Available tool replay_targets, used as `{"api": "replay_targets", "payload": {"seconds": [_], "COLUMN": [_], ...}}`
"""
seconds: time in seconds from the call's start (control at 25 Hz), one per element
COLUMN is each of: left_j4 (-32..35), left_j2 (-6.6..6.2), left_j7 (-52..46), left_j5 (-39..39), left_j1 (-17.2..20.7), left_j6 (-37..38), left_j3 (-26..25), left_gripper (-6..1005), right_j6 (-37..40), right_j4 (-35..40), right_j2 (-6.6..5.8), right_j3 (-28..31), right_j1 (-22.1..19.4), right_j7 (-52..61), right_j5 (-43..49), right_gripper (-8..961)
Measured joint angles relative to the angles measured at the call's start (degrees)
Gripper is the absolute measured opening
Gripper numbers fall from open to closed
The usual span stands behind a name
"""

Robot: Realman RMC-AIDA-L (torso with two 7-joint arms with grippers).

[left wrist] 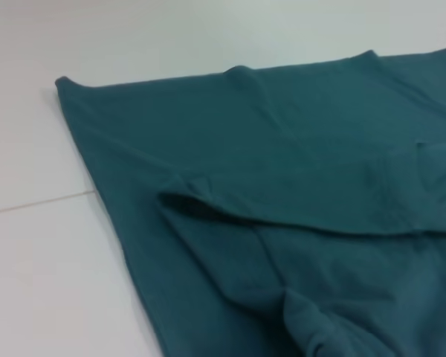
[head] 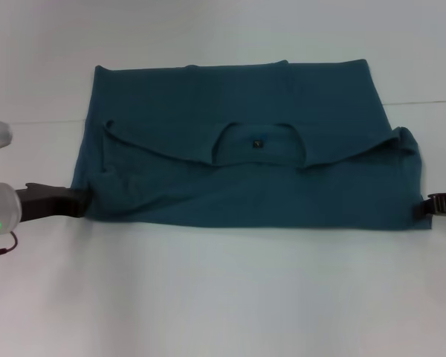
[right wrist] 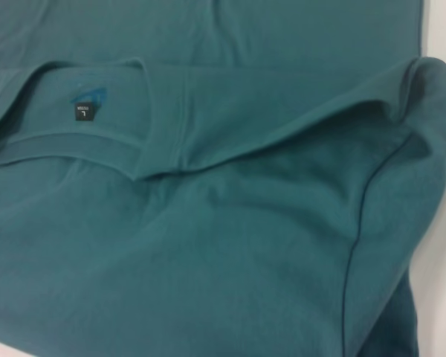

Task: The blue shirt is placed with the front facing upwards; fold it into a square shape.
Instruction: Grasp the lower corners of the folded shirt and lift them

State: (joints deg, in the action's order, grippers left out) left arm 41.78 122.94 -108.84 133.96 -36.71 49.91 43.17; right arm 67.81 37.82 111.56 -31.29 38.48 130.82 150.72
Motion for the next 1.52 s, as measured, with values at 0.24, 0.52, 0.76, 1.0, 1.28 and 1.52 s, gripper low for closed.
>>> {"api": "replay_targets", "payload": {"seconds": [0.24, 0.52, 0.76, 1.0, 1.28, 1.52], "left_j4": [5.21, 6.1, 6.65, 7.3, 8.41, 9.41], "left_j2": [0.83, 0.89, 0.89, 0.9, 0.94, 1.03], "left_j7": [-0.31, -0.15, 0.07, 0.31, 0.34, 0.37], "left_j5": [-0.38, -0.45, -0.46, -0.46, -0.45, -0.45], "left_j1": [3.22, 4.84, 5.71, 6.53, 7.46, 8.45], "left_j6": [3.48, 5.83, 7.56, 8.42, 10.55, 11.64], "left_j3": [-0.02, -0.13, -0.19, -0.21, -0.28, -0.3], "left_gripper": [27, 28, 28, 28, 28, 28], "right_j6": [0.6, 3.76, 6.64, 6.28, 5.71, 5.69], "right_j4": [1.77, 8.61, 12.29, 12.96, 12.98, 13.06], "right_j2": [0.54, 3.54, 4.35, 4.26, 4.08, 4.47], "right_j3": [-0.15, -0.5, -0.54, -0.53, -0.62, -0.62], "right_j1": [-0.96, -2.82, -3.5, -3.83, -3.9, -3.99], "right_j7": [-0.78, -2.84, -3.29, -3.13, -3.15, -3.02], "right_j5": [0.0, -0.05, 0.06, 0.35, 0.81, 1.98], "right_gripper": [44, 46, 47, 48, 50, 51]}}
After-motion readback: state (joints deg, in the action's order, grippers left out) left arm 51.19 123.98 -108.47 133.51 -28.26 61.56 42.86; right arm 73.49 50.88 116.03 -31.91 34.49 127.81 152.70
